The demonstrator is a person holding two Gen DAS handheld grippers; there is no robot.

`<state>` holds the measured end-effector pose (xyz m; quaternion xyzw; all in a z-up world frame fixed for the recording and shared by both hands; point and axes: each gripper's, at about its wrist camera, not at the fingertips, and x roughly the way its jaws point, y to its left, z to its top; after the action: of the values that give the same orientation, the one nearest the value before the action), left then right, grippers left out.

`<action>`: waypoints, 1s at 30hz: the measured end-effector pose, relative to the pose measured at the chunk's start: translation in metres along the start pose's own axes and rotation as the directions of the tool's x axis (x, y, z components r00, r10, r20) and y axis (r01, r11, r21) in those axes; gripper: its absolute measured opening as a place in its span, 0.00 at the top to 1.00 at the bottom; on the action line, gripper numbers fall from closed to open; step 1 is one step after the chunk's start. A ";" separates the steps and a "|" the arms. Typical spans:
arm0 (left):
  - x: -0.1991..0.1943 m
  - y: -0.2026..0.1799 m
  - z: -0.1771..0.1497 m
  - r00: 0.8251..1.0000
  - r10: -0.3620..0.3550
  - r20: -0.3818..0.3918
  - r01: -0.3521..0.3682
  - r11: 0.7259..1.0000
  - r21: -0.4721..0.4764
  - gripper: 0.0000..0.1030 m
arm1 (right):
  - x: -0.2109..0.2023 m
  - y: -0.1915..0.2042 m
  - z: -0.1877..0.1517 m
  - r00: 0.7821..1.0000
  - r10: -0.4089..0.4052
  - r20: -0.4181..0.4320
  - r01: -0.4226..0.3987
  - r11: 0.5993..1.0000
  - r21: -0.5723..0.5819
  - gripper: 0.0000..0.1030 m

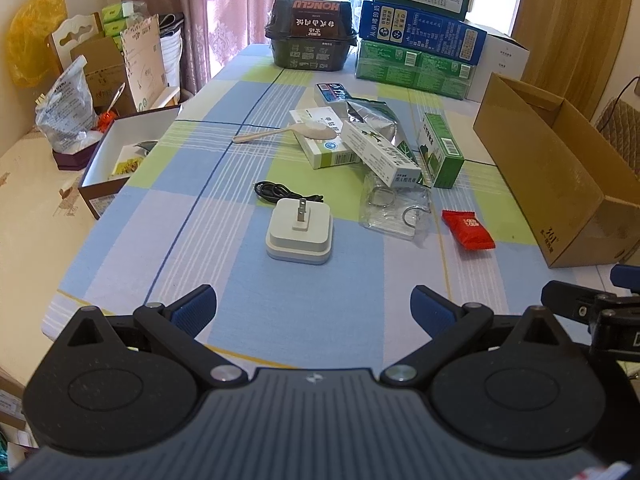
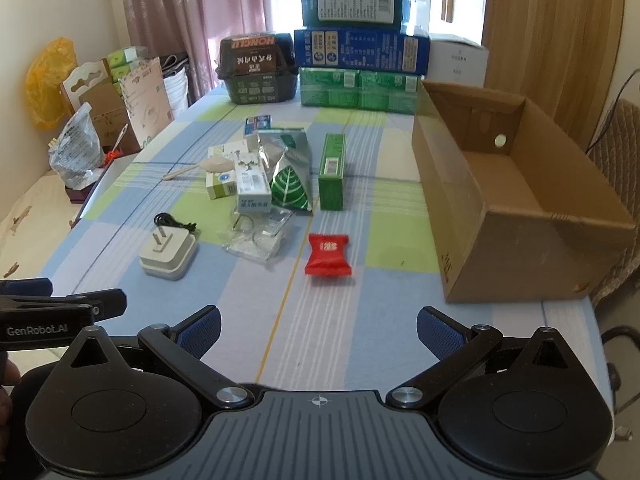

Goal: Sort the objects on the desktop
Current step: 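Move the left tool toward the white plug while the right tool approaches the red candy packet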

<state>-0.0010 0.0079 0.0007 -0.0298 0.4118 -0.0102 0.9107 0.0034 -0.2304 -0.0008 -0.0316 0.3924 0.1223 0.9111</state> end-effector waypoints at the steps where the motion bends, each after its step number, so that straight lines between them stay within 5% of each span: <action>1: -0.001 0.001 0.000 1.000 -0.006 0.000 0.006 1.000 -0.006 0.01 | 0.001 -0.001 0.001 1.000 -0.008 0.004 0.008 1.000 -0.006 0.02; 15: 0.006 0.033 0.034 0.999 0.017 0.033 -0.019 0.998 0.057 0.01 | 0.026 -0.023 0.018 0.997 0.037 0.062 -0.034 0.998 -0.048 0.02; 30: 0.088 0.031 0.049 0.998 -0.044 -0.052 0.054 0.975 0.218 0.02 | 0.084 -0.023 0.041 0.996 0.091 0.000 -0.091 0.992 -0.083 0.04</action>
<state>0.0934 0.0370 -0.0353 0.0609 0.4285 -0.0785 0.8981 0.0935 -0.2297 -0.0339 -0.0513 0.3863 0.1799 0.9032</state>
